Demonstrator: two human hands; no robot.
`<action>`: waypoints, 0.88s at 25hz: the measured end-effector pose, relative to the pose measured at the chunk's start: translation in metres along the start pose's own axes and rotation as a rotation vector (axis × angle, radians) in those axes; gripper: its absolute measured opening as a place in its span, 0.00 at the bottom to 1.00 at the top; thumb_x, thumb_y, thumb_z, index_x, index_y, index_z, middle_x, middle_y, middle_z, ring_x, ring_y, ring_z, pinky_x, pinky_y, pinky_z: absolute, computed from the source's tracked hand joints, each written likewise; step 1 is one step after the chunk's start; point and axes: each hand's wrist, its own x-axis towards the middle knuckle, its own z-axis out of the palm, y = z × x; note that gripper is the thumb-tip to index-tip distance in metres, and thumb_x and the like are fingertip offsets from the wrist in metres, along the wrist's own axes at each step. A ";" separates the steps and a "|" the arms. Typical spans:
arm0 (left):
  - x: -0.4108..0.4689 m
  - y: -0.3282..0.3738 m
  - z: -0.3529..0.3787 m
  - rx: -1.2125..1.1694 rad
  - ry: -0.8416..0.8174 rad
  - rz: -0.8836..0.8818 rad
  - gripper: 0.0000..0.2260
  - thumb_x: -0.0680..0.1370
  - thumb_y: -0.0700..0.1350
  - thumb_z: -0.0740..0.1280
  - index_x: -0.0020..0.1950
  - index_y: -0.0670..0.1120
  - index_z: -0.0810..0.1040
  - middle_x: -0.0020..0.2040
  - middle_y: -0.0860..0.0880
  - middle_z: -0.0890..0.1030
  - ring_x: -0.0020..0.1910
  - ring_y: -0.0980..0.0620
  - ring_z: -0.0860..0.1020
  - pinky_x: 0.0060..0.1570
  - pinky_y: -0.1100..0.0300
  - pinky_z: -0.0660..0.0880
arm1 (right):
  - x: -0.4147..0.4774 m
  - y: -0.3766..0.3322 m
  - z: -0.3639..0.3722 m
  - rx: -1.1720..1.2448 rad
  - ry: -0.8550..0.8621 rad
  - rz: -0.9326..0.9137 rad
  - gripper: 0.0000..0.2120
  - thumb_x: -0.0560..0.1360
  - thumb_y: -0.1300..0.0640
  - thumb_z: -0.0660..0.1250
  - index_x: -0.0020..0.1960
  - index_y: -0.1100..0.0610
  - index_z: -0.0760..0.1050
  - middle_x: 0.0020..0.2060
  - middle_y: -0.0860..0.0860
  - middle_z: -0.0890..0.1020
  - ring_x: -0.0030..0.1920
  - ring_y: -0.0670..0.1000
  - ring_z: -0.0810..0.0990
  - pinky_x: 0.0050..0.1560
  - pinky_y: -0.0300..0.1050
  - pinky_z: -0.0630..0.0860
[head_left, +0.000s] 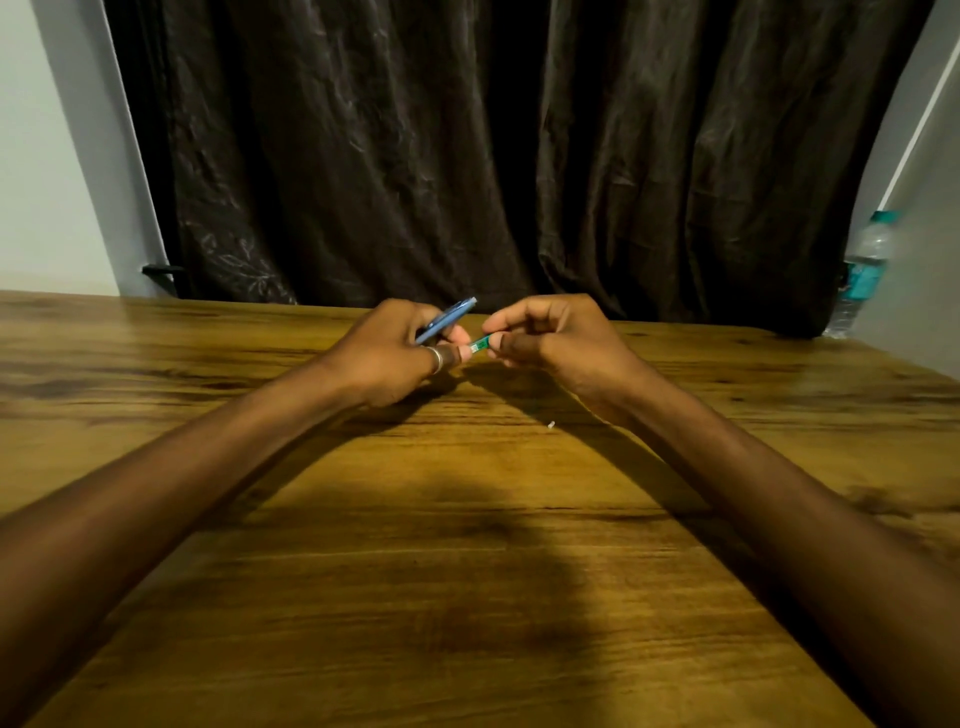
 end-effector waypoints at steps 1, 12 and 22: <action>0.000 0.001 -0.001 0.000 -0.005 0.000 0.06 0.78 0.46 0.72 0.54 0.49 0.84 0.48 0.47 0.86 0.51 0.48 0.83 0.53 0.51 0.79 | 0.000 0.000 0.000 0.039 0.006 0.003 0.08 0.74 0.70 0.70 0.53 0.64 0.81 0.43 0.59 0.85 0.45 0.51 0.83 0.47 0.39 0.81; -0.005 0.005 -0.004 -0.085 0.040 -0.030 0.12 0.75 0.54 0.74 0.49 0.46 0.87 0.50 0.34 0.85 0.43 0.42 0.81 0.52 0.40 0.78 | 0.002 -0.002 -0.002 0.339 0.068 0.110 0.08 0.73 0.72 0.70 0.49 0.63 0.81 0.38 0.56 0.85 0.40 0.49 0.85 0.46 0.39 0.82; -0.003 0.002 -0.018 -0.051 0.111 -0.138 0.15 0.74 0.55 0.74 0.47 0.43 0.87 0.53 0.36 0.85 0.47 0.46 0.81 0.49 0.50 0.74 | 0.007 -0.003 -0.017 0.146 0.237 0.079 0.07 0.73 0.68 0.72 0.49 0.60 0.81 0.39 0.54 0.86 0.42 0.49 0.85 0.43 0.38 0.81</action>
